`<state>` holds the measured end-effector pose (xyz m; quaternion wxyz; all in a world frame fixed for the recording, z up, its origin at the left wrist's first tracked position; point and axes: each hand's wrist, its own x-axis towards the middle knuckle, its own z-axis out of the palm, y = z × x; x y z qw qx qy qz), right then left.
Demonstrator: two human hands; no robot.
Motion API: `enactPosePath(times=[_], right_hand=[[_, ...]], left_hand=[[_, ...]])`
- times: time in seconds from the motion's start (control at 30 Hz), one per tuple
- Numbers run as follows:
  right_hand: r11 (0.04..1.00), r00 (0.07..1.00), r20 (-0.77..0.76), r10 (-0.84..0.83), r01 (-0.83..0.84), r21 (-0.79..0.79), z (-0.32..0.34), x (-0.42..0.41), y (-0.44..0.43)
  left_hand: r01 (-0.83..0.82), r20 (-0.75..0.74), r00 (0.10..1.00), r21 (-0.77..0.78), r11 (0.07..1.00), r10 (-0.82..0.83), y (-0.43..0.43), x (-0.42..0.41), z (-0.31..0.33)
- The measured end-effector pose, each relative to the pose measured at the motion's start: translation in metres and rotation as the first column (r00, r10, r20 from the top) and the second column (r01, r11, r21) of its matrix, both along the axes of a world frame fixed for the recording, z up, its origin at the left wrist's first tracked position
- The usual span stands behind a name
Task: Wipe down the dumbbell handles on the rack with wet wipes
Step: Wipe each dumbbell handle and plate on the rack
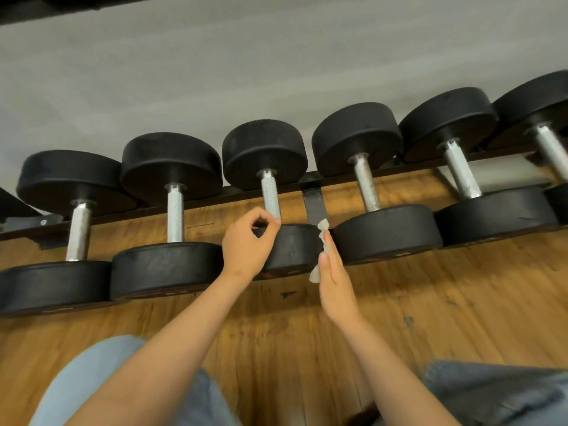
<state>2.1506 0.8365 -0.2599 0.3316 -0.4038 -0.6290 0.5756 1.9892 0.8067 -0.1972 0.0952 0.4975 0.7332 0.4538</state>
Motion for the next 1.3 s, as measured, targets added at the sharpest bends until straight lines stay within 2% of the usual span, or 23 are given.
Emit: enactPosePath(times=[0.2,0.43,0.6,0.7,0.77,0.9,0.97,1.17,1.3], right_hand=[[0.997,0.996,-0.084,-0.035,0.028,-0.075,-0.008,-0.003,0.004],[0.944,0.993,-0.064,-0.100,0.074,-0.323,-0.023,0.004,0.001],[0.927,0.977,-0.129,-0.171,0.115,-0.357,-0.018,-0.002,-0.004],[0.949,0.961,-0.188,-0.204,0.148,-0.277,-0.015,-0.007,-0.007],[0.978,0.964,-0.205,-0.172,0.141,-0.156,-0.010,-0.011,-0.009],[0.987,0.996,-0.077,-0.044,0.056,0.152,0.004,-0.018,-0.005],[0.972,0.999,-0.030,-0.027,0.033,0.232,0.001,-0.017,0.001],[0.969,0.996,0.011,0.093,-0.093,0.230,-0.004,-0.003,0.006],[0.955,0.985,0.116,0.128,-0.154,0.254,-0.010,0.000,0.009]], left_hand=[[0.017,-0.003,1.000,-0.002,1.000,-0.017,0.000,-0.001,-0.001],[0.007,0.014,1.000,-0.014,1.000,-0.006,0.001,0.000,0.001],[0.001,0.024,1.000,-0.016,1.000,-0.001,0.000,-0.001,0.001],[0.002,0.029,1.000,-0.010,1.000,-0.002,0.000,-0.001,0.001],[0.001,0.031,1.000,-0.012,1.000,0.000,0.000,-0.001,0.001],[-0.006,0.012,1.000,-0.021,1.000,0.006,0.000,0.000,0.001],[-0.006,0.005,1.000,-0.021,1.000,0.006,0.000,0.000,0.001],[-0.007,0.013,1.000,-0.015,1.000,0.007,-0.001,0.001,0.002],[-0.013,0.028,1.000,-0.027,1.000,0.013,-0.001,0.001,0.002]])
